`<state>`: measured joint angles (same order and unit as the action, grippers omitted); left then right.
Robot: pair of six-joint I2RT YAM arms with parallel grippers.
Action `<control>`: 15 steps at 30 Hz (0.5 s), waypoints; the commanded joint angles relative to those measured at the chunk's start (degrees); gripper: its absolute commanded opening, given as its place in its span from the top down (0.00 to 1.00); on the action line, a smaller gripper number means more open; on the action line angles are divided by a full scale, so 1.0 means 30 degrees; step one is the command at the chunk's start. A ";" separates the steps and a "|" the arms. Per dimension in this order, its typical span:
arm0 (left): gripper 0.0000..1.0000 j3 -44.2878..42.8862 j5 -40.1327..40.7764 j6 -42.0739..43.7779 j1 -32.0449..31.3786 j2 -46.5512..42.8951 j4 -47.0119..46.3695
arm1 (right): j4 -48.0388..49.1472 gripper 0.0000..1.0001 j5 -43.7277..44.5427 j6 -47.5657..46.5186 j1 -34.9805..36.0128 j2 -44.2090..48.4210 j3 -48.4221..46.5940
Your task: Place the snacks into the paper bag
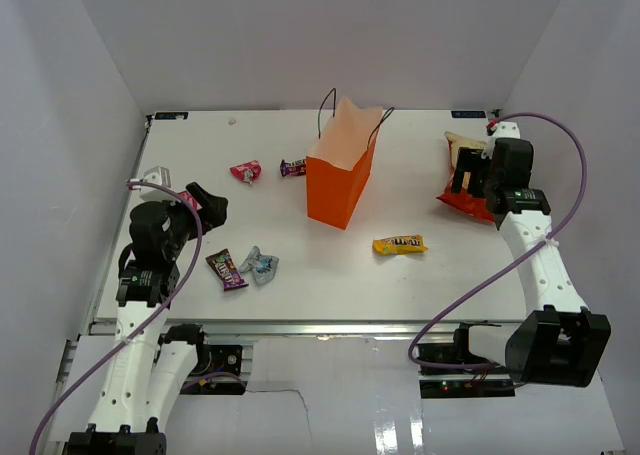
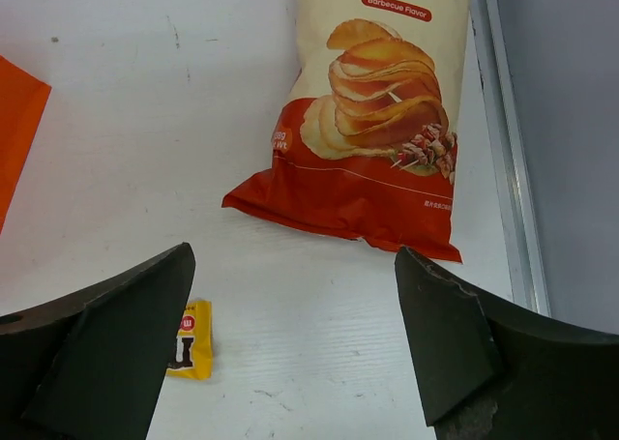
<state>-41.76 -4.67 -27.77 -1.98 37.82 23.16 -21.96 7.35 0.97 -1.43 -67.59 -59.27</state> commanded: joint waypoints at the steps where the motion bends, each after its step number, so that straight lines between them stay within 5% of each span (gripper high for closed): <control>1: 0.02 -0.0377 -0.0495 0.0379 -0.0014 0.0048 0.0366 | 0.0139 0.10 -0.0105 0.0234 -0.0050 -0.0612 -0.1367; 9: 0.02 -0.0669 -0.0788 0.0584 -0.0014 0.0429 0.0893 | -0.1641 0.10 -0.7311 -0.8921 0.0330 -0.3447 -0.4029; 15: 0.02 -0.0963 -0.0525 0.0760 -0.0014 0.0722 0.1158 | -0.4458 0.10 -0.8279 -0.7947 0.0186 -0.8071 -0.9323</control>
<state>-42.22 -6.02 -26.41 -1.98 39.86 25.71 -31.40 -12.82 -21.80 -0.10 -86.80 -79.96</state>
